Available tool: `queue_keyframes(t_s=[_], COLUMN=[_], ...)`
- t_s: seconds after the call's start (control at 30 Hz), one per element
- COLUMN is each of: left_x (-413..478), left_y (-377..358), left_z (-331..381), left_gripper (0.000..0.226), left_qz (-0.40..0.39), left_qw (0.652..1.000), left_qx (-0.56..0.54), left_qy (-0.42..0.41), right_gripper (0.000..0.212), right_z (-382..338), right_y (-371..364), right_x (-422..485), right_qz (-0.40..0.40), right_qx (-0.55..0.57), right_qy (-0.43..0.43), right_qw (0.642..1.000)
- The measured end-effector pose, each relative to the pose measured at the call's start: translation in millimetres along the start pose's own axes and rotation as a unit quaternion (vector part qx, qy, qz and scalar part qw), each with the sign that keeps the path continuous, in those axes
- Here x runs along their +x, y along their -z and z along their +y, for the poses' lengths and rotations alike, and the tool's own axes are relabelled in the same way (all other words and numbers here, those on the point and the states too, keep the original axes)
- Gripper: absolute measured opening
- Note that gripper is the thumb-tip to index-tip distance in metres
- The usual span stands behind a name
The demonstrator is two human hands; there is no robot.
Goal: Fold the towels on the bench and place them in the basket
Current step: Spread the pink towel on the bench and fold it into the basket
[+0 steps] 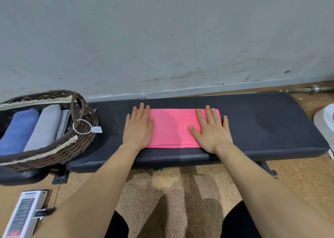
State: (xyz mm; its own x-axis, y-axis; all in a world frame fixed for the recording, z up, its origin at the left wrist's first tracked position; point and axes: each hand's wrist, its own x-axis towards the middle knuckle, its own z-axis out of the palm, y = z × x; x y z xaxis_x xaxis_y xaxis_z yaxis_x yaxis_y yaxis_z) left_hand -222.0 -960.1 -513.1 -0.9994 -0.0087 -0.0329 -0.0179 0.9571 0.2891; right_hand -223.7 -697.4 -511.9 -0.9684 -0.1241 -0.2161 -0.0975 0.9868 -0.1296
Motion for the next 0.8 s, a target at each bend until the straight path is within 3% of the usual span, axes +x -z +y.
queue_keyframes(t_s=[0.1, 0.2, 0.4, 0.57, 0.67, 0.8], left_x=[-11, -22, -18, -12, -13, -13], left_y=[10, 20, 40, 47, 56, 72], left_z=[1, 6, 15, 7, 0, -9], left_gripper=[0.055, 0.052, 0.033, 0.018, 0.013, 0.010], left_qz=[0.055, 0.073, -0.025, -0.056, -0.039, -0.022], left_qw=[0.994, 0.989, 0.968, 0.936, 0.887, 0.853], left_qx=[-0.075, -0.026, -0.052, -0.221, -0.368, -0.446], left_qy=[0.066, 0.127, 0.244, 0.268, 0.275, 0.271], right_gripper=[0.079, 0.074, 0.070, 0.062, 0.064, 0.064], right_z=[0, -1, -17, -25, -28, -45], right_y=[12, 28, 49, 54, 52, 44], right_x=[1, 3, 10, 12, 13, 11], right_qz=[-0.023, -0.020, -0.044, -0.078, -0.077, -0.070], right_qx=[0.005, 0.017, -0.029, 0.002, 0.010, 0.029], right_qy=[0.028, 0.124, 0.201, 0.212, 0.218, 0.230], right_qw=[0.999, 0.992, 0.978, 0.974, 0.973, 0.970])
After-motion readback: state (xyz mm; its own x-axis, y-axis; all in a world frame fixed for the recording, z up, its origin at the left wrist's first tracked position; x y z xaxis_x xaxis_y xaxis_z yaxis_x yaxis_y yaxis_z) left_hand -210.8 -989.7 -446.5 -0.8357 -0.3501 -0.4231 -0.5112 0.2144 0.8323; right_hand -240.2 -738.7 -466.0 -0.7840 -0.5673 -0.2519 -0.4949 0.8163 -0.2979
